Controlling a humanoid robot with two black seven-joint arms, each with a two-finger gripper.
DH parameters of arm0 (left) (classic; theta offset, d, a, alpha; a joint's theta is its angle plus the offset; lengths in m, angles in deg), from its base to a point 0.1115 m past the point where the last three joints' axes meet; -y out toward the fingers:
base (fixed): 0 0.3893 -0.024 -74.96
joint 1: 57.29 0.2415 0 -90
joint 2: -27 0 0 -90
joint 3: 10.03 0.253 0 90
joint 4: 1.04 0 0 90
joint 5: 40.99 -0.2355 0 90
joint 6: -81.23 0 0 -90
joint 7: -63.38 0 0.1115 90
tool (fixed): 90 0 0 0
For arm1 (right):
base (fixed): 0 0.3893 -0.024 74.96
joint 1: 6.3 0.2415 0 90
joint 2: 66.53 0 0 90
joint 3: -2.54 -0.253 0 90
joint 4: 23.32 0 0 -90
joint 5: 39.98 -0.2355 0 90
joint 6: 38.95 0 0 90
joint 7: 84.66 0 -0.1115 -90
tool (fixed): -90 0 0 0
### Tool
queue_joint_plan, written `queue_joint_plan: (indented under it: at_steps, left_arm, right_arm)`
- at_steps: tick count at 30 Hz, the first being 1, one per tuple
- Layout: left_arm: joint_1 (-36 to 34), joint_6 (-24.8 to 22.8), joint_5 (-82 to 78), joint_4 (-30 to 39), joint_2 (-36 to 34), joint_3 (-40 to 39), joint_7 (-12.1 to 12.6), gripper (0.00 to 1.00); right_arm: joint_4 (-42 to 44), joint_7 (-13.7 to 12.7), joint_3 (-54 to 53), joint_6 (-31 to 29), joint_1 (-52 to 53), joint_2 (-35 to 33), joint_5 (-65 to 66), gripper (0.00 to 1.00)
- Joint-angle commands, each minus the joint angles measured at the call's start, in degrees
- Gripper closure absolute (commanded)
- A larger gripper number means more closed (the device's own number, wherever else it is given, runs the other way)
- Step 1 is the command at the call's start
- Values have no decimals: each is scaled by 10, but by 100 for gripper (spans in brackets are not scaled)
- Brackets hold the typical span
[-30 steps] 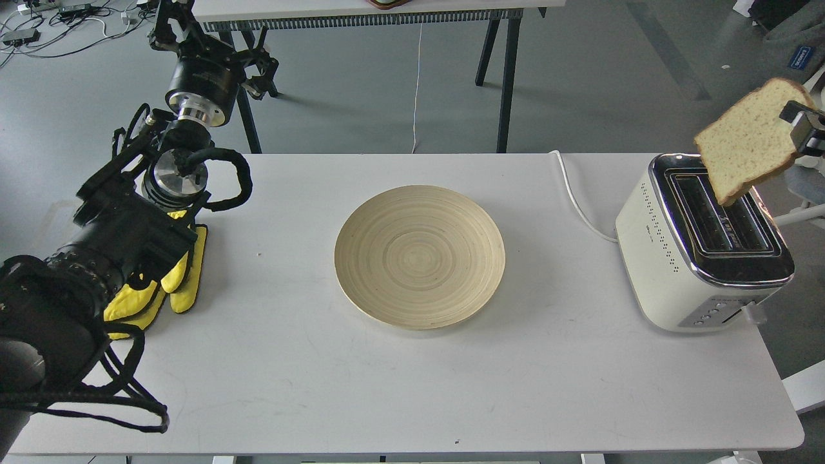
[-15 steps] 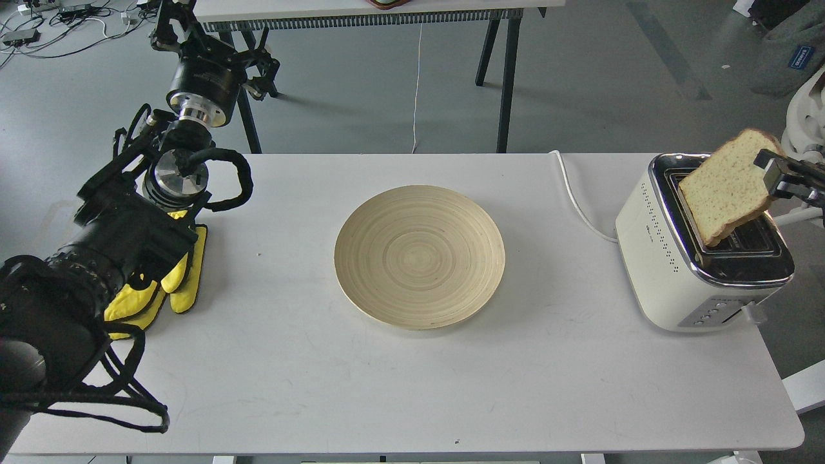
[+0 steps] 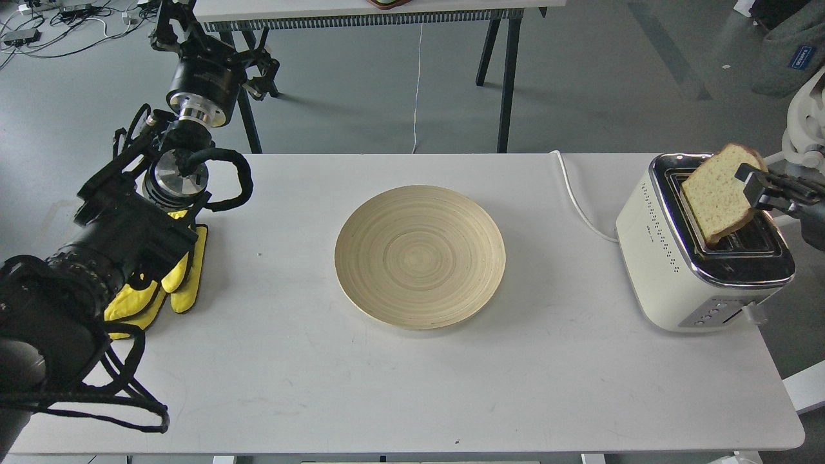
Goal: Put bread in toaster with right arm
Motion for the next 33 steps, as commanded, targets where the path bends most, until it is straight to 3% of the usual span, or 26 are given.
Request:
queue_joint_plan:
  at_steps: [1,5,15,20,25,28,33]
  left_arm:
    - [0,0,0,0,0,0,0,0]
    - [0,0,0,0,0,0,0,0]
    - [0,0,0,0,-1,0,0,0]
    - [-1,0,0,0,-2,0,0,0]
    - [0,0,0,0,-3,0,0,0]
    - [-1,0,0,-1,-4,0,0,0]
    - [-1,1,0,-1,-2,0,0,0]
  right_arm:
    - [-3,23,-12,8,1,8,-3,18]
    - [-6,27,-47,7,1,16,-59,5]
    - [3,22,-186,-4,1,95,-329,1]
    - [60,40,-242,-21,1,177,-453,1]
    - [163,78,-288,-94,1,259,-592,1]
    - [220,78,-323,-163,0,298,-669,1]
    - [276,71,-362,-201,0,365,-745,1]
